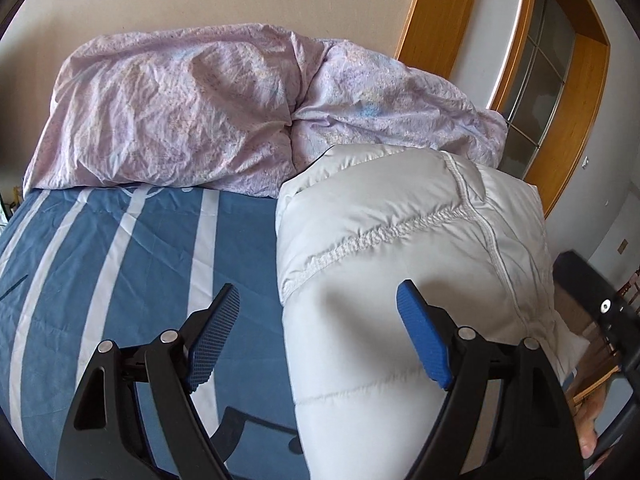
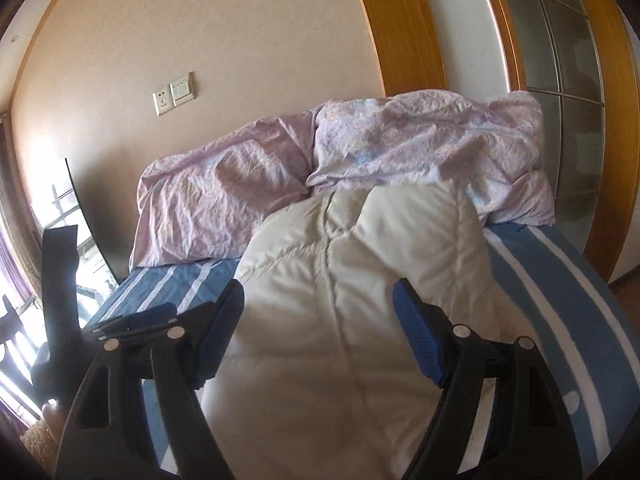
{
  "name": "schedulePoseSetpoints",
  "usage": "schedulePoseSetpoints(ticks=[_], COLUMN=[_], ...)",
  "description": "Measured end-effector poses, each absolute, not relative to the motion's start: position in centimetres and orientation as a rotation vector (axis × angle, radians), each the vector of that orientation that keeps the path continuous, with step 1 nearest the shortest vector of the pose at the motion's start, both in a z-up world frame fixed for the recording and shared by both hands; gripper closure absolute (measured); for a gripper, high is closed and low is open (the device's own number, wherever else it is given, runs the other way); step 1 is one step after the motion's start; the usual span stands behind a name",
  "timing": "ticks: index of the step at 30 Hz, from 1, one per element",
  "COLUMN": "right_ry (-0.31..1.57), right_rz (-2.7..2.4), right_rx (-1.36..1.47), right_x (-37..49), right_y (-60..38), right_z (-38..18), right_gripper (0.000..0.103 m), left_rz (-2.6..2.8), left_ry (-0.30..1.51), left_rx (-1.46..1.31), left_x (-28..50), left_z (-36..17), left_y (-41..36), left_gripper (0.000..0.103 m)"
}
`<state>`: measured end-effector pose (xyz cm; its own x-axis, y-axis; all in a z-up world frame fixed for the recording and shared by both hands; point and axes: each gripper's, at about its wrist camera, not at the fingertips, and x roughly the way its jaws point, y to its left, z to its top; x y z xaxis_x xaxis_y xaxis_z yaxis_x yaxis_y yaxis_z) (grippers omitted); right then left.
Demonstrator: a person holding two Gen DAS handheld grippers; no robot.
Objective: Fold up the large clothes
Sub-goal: 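Grasp the folded jacket with both grippers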
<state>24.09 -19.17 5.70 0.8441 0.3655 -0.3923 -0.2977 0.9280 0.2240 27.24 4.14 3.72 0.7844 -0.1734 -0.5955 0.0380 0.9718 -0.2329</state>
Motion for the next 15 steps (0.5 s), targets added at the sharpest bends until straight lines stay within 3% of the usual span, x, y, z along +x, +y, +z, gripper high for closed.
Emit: schedulePoseSetpoints(ticks=[15], right_ry=[0.549], right_rz=[0.258], right_rx=[0.143], right_x=[30.5], right_y=[-22.0], right_z=[2.4], right_gripper=[0.038], left_rz=[-0.138], left_ry=[0.660], left_rx=[-0.199], left_x=[30.7], left_z=[3.0], left_y=[0.7], left_gripper=[0.020])
